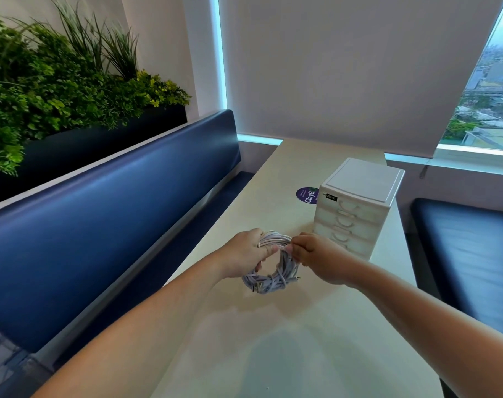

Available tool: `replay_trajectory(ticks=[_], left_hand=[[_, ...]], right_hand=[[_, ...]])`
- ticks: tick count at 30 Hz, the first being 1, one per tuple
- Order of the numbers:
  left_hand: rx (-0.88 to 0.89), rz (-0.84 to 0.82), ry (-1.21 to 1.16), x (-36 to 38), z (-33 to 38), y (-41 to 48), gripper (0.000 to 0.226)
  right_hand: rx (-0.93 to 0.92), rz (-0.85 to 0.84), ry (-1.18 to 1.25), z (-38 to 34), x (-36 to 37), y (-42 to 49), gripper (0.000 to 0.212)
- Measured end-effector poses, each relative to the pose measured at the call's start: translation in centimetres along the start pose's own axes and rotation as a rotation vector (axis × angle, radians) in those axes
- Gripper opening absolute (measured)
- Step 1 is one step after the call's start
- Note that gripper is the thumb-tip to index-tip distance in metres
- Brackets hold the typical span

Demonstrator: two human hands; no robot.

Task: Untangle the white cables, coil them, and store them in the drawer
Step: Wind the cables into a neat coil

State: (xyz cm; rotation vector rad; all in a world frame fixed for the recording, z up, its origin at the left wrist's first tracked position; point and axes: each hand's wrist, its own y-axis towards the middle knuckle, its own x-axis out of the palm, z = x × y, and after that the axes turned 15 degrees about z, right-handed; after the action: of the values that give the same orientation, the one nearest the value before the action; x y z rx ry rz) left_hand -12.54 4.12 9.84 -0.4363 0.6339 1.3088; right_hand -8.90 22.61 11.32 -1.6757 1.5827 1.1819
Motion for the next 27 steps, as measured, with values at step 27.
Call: replay_trajectory(ticks=[27], left_hand=[[-0.034, -0.026, -0.106, -0.3, 0.2, 0.4, 0.020]], right_hand=[[-0.094, 0.062, 0.092, 0.9, -2.3, 0.5, 0.029]])
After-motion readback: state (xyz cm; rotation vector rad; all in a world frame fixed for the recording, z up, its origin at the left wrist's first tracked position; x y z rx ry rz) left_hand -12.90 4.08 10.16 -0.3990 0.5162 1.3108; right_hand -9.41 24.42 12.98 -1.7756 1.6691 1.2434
